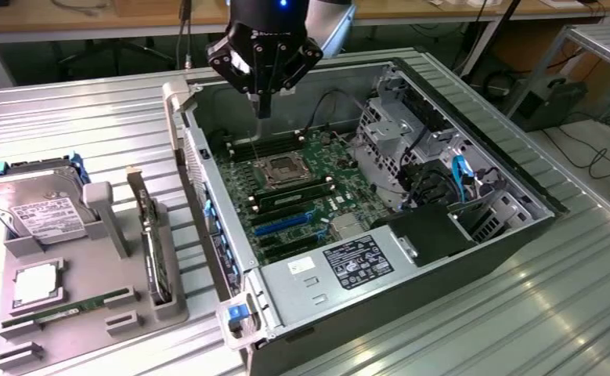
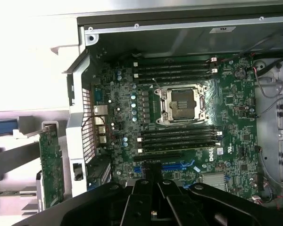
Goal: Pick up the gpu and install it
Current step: 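Reach for the gpu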
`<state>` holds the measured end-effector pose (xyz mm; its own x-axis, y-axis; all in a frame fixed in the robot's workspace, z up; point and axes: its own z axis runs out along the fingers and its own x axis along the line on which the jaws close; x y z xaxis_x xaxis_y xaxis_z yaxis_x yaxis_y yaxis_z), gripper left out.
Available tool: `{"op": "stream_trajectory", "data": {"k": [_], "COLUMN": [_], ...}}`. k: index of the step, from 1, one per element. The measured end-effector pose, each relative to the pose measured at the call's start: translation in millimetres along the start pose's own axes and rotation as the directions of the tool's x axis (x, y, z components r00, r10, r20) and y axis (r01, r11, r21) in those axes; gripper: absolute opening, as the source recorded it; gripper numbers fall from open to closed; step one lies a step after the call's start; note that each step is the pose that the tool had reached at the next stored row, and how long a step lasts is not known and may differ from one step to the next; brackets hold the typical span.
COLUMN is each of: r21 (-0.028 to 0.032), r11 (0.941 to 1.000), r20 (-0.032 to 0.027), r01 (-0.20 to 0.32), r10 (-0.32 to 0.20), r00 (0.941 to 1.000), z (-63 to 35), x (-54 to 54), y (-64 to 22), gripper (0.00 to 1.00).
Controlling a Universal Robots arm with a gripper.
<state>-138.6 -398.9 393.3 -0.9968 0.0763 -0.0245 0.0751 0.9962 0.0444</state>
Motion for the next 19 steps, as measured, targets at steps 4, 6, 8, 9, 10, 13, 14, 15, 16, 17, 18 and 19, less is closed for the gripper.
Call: {"op": "stream_trajectory", "data": {"k": [4,6,8,9,10,13,14,15,16,17,18,19], "r21": [0.0000,-0.0001,0.0000,0.0000,-0.0001,0.0000,0.0000,0.0000,-0.0001,0.0000,0.0001,0.0000], "r11": [1.0000,1.0000,1.0000,1.0000,1.0000,1.0000,1.0000,1.0000,1.0000,1.0000,1.0000,1.0000], "r20": [0.0000,0.0001,0.0000,0.0000,0.0001,0.0001,0.0000,0.0000,0.0001,0.0001,0.0000,0.0000], "r01": [0.000,0.000,0.000,0.000,0.000,0.000,0.000,0.000,0.000,0.000,0.000,0.000], "r10": [0.000,0.000,0.000,0.000,0.000,0.000,0.000,0.000,0.000,0.000,0.000,0.000], "r00": [1.0000,1.0000,1.0000,1.0000,1.0000,1.0000,1.0000,1.0000,1.0000,1.0000,1.0000,1.0000], "z": [-0.2,-0.2,-0.3,-0.4,-0.4,-0.5,-0.5,-0.6,-0.6,-0.7,-0.7,-0.7], "x": [7.2,9.7,12.0,13.0,14.0,17.4,18.7,20.6,22.1,23.6,24.8,25.9], "y": [-0.5,-0.7,-0.9,-1.0,-1.1,-1.3,-1.4,-1.6,-1.7,-1.8,-1.9,-2.0], "gripper": [0.11,0.11,0.11,0.11,0.11,0.11,0.11,0.11,0.11,0.11,0.11,0.11]}}
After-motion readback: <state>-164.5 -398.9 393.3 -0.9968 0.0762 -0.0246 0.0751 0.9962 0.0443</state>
